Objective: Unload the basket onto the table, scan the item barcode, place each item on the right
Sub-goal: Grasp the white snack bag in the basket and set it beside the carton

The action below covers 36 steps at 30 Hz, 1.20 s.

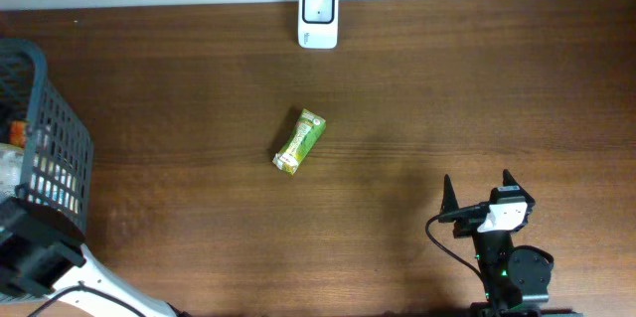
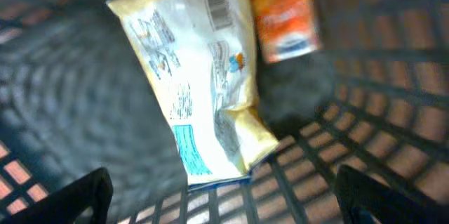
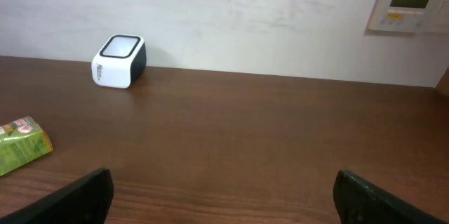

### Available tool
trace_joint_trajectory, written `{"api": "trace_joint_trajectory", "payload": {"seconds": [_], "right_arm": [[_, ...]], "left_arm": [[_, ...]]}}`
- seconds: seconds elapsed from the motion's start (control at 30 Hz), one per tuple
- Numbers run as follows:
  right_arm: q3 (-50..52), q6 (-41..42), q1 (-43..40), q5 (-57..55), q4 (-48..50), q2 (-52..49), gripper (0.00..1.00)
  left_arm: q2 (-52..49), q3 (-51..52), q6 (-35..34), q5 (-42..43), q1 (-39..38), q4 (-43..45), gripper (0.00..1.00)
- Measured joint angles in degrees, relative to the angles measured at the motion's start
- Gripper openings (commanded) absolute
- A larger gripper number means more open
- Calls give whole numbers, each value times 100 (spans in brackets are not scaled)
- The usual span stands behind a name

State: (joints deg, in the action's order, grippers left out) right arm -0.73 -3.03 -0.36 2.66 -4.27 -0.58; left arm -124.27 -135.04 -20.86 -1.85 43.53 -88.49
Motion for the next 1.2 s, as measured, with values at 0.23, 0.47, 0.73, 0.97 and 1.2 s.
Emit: {"api": "trace_joint_trajectory", "payload": {"seconds": [0.23, 0.47, 0.73, 0.97, 1.2], "right_arm": [[0, 2, 0, 0, 0, 0, 99], [0, 0, 0, 0, 0, 0, 99], [0, 2, 0, -2, 0, 0, 99], [0, 2, 0, 0, 0, 0, 99], [0, -2, 0, -2, 0, 0, 99]], "left_arm": [[4, 1996, 0, -13, 0, 1478, 99], [9, 3639, 31, -105, 0, 3351, 92], [435, 4148, 111, -267, 17, 3851, 9], [1261, 4210, 179, 229, 15, 3818, 12], [4837, 3773, 179, 673, -181, 4127, 14]]}}
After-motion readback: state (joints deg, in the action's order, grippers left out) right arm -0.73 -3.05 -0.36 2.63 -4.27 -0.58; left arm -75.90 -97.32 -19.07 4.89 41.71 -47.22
